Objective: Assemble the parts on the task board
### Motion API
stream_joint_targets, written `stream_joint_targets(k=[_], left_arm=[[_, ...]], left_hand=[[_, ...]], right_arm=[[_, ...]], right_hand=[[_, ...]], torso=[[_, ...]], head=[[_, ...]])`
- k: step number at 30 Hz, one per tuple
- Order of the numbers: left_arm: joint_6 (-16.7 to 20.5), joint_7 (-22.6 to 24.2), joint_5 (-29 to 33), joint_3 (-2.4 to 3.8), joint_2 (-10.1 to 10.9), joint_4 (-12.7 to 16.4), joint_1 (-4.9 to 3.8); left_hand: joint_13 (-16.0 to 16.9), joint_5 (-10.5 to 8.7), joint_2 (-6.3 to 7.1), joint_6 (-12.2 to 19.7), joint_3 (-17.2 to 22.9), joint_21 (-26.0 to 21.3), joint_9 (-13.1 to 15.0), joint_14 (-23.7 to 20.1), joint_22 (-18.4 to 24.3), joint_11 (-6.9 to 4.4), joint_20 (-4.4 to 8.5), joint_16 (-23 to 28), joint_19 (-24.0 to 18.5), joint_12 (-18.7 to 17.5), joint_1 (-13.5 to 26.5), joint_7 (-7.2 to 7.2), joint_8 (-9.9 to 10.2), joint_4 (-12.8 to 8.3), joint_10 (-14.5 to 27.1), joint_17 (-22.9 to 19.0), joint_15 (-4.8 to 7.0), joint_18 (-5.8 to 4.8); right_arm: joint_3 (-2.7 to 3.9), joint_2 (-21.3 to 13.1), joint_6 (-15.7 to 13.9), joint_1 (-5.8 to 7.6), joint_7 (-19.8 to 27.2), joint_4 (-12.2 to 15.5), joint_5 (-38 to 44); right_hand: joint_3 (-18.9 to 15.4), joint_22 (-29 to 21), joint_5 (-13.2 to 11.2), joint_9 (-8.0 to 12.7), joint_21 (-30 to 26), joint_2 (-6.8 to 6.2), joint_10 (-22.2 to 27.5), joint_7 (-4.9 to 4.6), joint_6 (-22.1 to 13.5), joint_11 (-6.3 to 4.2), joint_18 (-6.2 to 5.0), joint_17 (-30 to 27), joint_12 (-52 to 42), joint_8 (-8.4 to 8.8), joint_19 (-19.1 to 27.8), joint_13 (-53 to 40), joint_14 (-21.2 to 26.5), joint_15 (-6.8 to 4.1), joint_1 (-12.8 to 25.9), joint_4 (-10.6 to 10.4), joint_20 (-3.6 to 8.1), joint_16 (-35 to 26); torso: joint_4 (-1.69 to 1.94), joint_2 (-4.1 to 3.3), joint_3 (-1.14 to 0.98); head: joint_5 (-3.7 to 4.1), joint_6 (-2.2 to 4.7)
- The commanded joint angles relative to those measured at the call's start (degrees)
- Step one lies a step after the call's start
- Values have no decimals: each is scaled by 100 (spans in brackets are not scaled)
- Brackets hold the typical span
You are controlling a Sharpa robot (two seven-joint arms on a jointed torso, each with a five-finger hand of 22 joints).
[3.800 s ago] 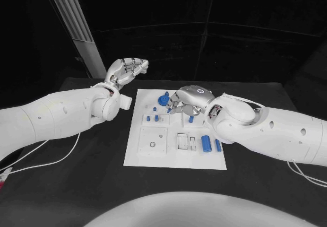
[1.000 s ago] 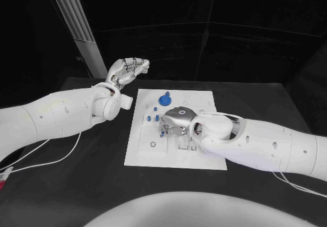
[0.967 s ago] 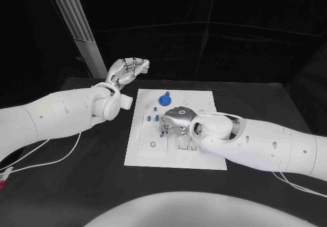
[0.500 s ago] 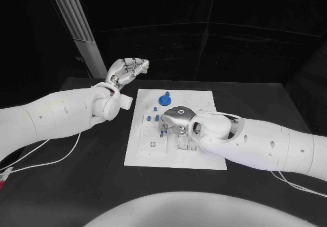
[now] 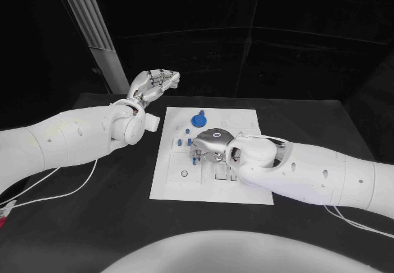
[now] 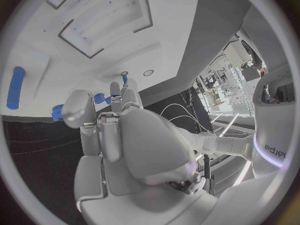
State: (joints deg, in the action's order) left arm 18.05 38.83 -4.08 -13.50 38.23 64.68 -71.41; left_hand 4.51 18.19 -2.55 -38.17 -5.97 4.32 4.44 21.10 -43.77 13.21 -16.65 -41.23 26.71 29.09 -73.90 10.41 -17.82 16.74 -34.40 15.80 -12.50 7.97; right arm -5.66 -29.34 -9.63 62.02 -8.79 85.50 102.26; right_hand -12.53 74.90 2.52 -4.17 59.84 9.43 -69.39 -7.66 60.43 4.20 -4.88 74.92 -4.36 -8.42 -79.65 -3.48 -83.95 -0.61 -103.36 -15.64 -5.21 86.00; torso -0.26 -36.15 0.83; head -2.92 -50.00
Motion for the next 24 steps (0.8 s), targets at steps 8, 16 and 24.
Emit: stream_joint_targets(k=[8,16,24], left_arm=[[-58,1257,10,2,2,-6,-9],[-62,1257,10,2,-2,-10,-9],[-63,1257,10,2,-3,-8,-8]], left_hand=[[-7,28,13,42,-48,-19,0,-33,7,-13,2,-31,52,37,-53,458,-22,-2,34,-8,-13,-96],[-15,32,-7,60,-68,-21,-4,-39,16,-13,2,-59,48,74,-63,459,-54,-1,50,-48,-13,-97],[-15,32,-7,60,-68,-21,-4,-39,16,-13,2,-59,48,74,-63,459,-54,-1,50,-48,-13,-97]], right_arm=[[1,-1,233,0,4,1,29],[1,2,328,-3,-25,14,26],[1,40,349,-14,-30,-23,26]], right_hand=[[29,87,18,-6,-39,194,11,-38,9,31,-100,741,37,31,2,-2,-456,54,6,-12,-24,5],[26,84,18,-5,-47,194,10,-39,9,33,-102,737,41,35,5,-2,-455,56,21,-25,-27,3],[20,76,18,-3,-65,178,21,-38,0,33,-106,727,52,45,11,-1,-452,57,29,-30,-31,-2]], torso=[[-5,-1,0],[-3,-1,-1],[-4,-2,0]], head=[[6,0],[12,0],[13,0]])
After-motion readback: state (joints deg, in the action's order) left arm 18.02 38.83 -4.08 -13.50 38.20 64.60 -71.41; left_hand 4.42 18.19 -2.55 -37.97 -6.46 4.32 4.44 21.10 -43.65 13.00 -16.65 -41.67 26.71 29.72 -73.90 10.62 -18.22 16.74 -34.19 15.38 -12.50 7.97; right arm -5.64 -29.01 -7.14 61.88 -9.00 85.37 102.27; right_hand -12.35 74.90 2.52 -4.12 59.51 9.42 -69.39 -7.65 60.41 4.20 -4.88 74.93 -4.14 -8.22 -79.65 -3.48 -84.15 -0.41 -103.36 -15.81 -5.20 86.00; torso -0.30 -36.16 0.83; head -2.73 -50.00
